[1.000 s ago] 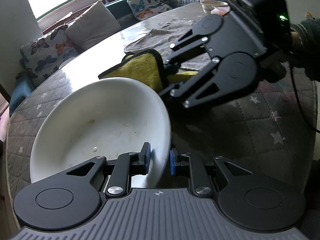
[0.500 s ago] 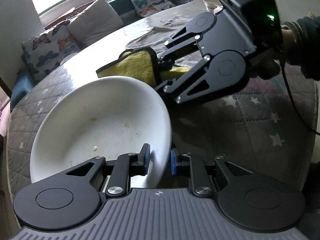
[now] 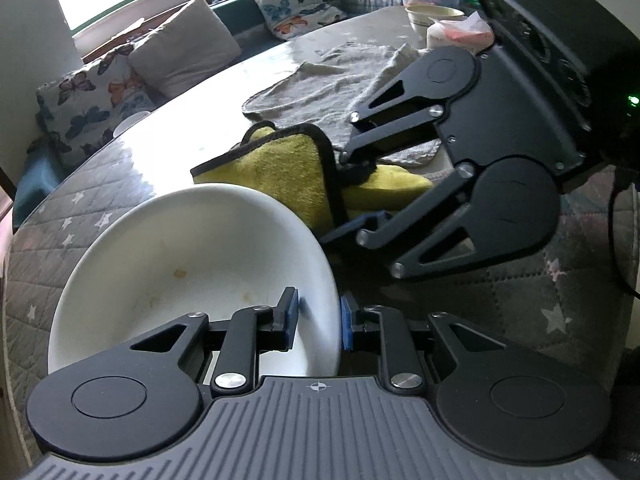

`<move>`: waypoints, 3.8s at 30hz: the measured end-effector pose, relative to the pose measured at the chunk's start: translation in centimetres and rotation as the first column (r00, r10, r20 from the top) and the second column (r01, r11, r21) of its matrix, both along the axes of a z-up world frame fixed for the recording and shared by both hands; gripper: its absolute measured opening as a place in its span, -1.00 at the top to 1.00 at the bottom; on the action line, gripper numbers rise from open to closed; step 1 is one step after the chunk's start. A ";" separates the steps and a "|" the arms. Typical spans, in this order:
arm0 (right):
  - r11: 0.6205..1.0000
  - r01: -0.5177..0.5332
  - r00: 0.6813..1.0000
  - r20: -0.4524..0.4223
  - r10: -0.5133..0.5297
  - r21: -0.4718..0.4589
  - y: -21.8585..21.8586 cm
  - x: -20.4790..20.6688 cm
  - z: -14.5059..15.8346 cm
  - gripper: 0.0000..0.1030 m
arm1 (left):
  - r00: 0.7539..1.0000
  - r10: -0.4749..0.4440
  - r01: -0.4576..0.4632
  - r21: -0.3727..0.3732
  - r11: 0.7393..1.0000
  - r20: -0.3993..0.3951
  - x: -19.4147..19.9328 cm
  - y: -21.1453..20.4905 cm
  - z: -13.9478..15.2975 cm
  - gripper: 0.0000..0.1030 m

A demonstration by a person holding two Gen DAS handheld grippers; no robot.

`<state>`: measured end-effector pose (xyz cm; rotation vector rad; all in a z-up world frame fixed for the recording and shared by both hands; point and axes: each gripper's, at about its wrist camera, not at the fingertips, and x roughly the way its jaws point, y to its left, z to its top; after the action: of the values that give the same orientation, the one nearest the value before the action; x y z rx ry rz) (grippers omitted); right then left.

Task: Clean bowl
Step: 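Wipe the bowl rim again with the cloth in the right tool while the left tool holds the bowl, then stroke the cloth back and forth over the bowl with the right tool while the left tool holds it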

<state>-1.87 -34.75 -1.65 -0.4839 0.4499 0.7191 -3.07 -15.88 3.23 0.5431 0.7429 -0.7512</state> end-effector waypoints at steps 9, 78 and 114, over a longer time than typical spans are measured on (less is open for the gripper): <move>0.999 -0.031 1.000 0.002 0.031 -0.010 0.0 -1.6 0.1 0.42 | 1.000 -0.010 0.010 0.003 1.000 0.003 -0.7 0.1 -0.1 0.59; 0.994 -0.089 0.995 0.048 0.092 -0.068 0.4 -2.2 -0.2 0.42 | 0.998 -0.042 0.042 0.002 0.999 -0.038 -0.9 0.5 0.3 0.49; 0.991 -0.100 0.991 0.075 0.107 -0.092 1.2 0.2 -0.3 0.42 | 0.990 -0.125 0.125 0.008 0.992 -0.061 -3.3 2.8 0.2 0.56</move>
<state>-1.69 -33.58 -1.96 -0.6205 0.3845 0.7789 -6.35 -13.04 3.43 0.5841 0.7749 -0.8830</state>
